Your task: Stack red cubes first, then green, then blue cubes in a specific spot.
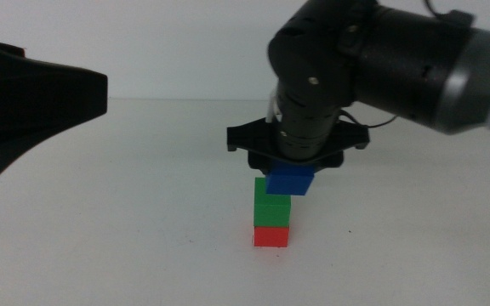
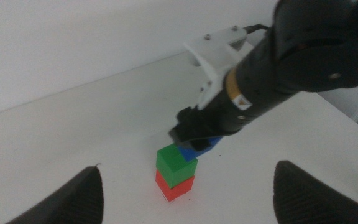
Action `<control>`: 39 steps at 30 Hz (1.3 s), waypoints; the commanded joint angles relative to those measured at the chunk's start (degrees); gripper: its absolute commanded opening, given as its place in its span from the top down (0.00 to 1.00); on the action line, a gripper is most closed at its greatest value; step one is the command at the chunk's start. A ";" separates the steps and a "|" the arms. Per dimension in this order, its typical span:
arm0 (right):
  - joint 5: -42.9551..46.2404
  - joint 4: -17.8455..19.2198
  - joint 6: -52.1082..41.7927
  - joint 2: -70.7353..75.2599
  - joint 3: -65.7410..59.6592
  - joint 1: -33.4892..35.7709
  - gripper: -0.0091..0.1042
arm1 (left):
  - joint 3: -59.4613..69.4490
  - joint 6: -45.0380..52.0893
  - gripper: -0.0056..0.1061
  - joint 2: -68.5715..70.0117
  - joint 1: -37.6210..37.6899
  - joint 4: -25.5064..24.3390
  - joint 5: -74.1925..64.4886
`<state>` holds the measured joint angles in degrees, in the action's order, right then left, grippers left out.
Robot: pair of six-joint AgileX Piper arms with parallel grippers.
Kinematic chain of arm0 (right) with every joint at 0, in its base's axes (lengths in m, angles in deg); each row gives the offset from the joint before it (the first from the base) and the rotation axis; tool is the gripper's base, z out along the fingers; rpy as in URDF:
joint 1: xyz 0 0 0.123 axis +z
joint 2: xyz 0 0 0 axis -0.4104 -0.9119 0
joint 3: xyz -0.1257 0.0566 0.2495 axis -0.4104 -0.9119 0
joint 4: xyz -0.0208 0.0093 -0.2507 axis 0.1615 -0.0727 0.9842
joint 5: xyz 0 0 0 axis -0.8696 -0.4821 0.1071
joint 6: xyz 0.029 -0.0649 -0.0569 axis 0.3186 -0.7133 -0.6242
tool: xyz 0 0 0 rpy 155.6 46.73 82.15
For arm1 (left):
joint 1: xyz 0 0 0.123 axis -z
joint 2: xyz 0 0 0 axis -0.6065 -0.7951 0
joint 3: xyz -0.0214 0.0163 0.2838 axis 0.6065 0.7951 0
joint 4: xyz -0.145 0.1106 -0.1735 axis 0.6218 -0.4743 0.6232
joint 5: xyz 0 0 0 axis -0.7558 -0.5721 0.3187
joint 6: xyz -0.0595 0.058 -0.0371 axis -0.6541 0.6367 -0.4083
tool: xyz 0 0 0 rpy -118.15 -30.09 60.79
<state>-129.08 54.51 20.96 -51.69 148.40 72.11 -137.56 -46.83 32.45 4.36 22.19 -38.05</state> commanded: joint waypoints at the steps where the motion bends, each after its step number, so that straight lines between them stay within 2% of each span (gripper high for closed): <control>1: -0.15 1.21 1.26 -1.58 2.13 0.11 0.82 | -0.29 -0.12 0.11 0.15 0.07 -0.23 0.81; 8: -0.15 -0.29 1.15 -7.29 8.61 0.11 0.82 | -0.29 -0.12 0.11 0.15 0.07 -0.23 0.81; 13: -0.15 -0.17 0.88 -8.33 8.60 0.00 0.82 | -0.29 -0.12 0.11 0.15 0.07 -0.23 0.81; 17: -0.15 1.29 -1.18 -7.79 7.88 0.00 0.82 | -0.29 -0.12 0.11 0.15 0.07 -0.23 0.81; 23: -0.15 2.72 1.54 -4.51 3.66 0.12 0.82 | -0.29 -0.12 0.11 0.15 0.07 -0.23 0.81; 39: -0.15 2.02 2.41 -7.67 3.54 0.12 0.80 | -0.29 -0.12 0.11 0.15 0.07 -0.68 0.81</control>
<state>-128.96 55.91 23.10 -59.49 152.12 72.21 -137.56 -46.83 32.45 4.36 21.68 -38.05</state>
